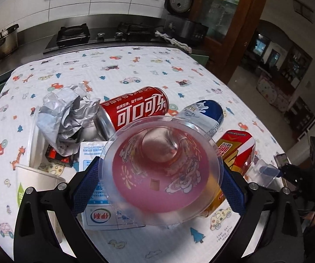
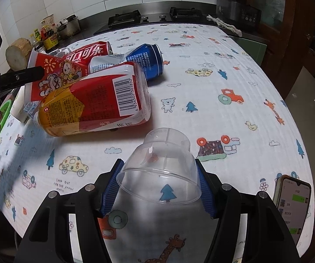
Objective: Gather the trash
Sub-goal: 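Carry the lid and clear cup over the green basket and release both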
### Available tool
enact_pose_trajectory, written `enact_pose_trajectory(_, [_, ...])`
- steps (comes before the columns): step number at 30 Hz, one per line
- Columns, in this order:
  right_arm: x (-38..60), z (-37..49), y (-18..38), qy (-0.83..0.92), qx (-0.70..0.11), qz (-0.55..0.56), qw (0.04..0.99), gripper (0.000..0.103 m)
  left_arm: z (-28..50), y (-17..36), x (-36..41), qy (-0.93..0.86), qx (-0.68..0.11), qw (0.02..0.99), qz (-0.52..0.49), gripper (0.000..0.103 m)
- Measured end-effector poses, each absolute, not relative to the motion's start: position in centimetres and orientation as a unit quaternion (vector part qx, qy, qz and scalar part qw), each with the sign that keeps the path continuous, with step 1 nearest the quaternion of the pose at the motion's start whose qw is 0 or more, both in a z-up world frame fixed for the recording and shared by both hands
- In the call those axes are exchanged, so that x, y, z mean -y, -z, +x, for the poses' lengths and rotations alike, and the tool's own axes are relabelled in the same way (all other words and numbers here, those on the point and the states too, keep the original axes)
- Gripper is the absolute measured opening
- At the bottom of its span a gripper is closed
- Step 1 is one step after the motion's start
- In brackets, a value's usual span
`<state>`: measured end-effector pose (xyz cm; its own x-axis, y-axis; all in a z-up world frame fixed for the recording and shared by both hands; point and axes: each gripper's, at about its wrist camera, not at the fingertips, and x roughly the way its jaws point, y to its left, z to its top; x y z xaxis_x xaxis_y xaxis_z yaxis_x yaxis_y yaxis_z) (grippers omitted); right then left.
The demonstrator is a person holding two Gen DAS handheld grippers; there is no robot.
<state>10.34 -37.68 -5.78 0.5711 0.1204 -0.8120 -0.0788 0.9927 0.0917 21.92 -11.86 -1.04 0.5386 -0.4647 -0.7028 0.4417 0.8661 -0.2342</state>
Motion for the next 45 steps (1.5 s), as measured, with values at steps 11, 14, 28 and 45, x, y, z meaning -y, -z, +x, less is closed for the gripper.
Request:
enact_pose_trajectory(11, [37.8, 10.1, 5.8, -0.055, -0.458, 0.026, 0.887, 0.061, 21.2, 1.1, 12.2, 0.258, -0.389, 0.884, 0.002, 0.091])
enact_pose_trajectory(14, [37.7, 10.0, 5.7, -0.056, -0.458, 0.027, 0.887, 0.061, 21.2, 1.1, 12.1, 0.257, -0.389, 0.885, -0.003, 0.09])
enact_pose_trajectory(28, [35.9, 8.4, 2.6, -0.07, -0.428, 0.007, 0.901, 0.06, 17.9, -1.7, 9.0, 0.252, -0.359, 0.898, -0.032, 0.09])
enact_pose_trajectory(45, [30.5, 7.9, -2.9, -0.146, -0.384, -0.019, 0.911, 0.06, 13.7, -4.8, 4.0, 0.228, -0.324, 0.917, -0.045, 0.09])
